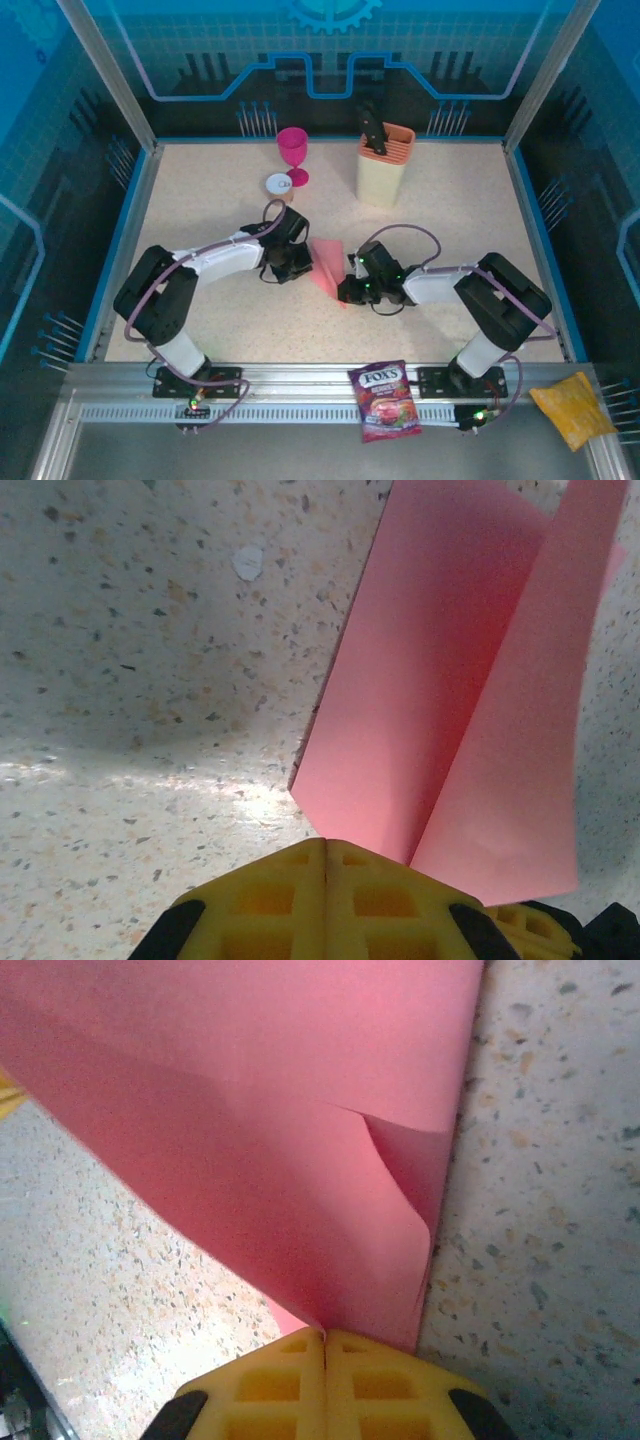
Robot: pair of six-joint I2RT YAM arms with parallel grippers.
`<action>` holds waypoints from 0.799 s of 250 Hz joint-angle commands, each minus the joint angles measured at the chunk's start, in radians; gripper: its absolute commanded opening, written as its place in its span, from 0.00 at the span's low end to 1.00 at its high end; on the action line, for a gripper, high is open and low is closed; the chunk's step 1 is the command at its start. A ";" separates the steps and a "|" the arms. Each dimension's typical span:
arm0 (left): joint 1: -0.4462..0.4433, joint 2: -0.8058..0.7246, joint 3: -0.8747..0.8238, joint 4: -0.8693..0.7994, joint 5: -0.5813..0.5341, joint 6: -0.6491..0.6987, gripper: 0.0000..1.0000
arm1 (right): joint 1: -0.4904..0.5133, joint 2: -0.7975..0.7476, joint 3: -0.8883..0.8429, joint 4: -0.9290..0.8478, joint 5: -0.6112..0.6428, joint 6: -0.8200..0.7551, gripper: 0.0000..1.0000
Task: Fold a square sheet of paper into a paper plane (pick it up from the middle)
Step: Fourth fold the wing at the center of the table.
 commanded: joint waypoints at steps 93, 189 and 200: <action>-0.038 0.031 0.049 0.073 0.095 0.107 0.00 | -0.125 0.097 -0.187 0.220 -0.146 0.128 0.00; -0.057 0.089 0.107 0.064 0.115 0.184 0.00 | -0.192 0.222 -0.271 0.458 -0.228 0.256 0.00; -0.057 0.094 0.109 0.068 0.119 0.189 0.00 | -0.199 0.250 -0.282 0.509 -0.243 0.277 0.00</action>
